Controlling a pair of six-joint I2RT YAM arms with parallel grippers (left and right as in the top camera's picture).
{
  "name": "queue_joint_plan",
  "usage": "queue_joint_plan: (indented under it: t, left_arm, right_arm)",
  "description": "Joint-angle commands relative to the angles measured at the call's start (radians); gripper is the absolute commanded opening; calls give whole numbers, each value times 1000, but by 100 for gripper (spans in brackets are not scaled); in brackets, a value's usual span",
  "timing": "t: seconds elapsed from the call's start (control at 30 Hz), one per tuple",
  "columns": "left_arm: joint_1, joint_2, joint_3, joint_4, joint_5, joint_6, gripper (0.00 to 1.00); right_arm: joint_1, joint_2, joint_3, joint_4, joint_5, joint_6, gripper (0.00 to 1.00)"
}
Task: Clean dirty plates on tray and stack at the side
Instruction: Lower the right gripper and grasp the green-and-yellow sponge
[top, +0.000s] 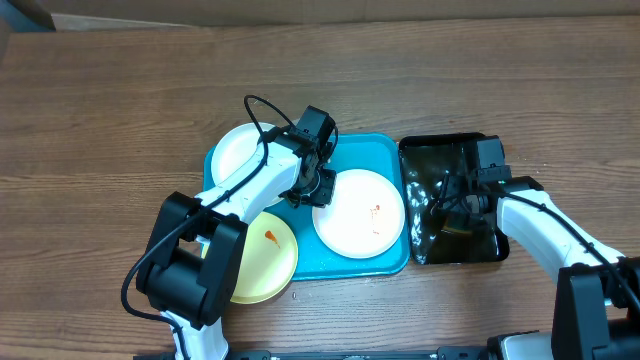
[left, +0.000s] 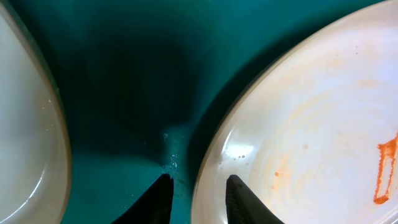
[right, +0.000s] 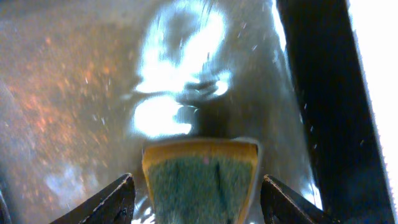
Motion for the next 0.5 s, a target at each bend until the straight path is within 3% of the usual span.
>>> queue_joint_plan:
  t: [0.0, 0.47]
  left_arm:
    - [-2, 11, -5, 3, -6, -6, 31]
    - [-2, 11, -5, 4, -6, -6, 32]
  right_arm:
    - [1, -3, 4, 30, 45, -6, 66]
    - [1, 0, -51, 79, 44, 28, 65]
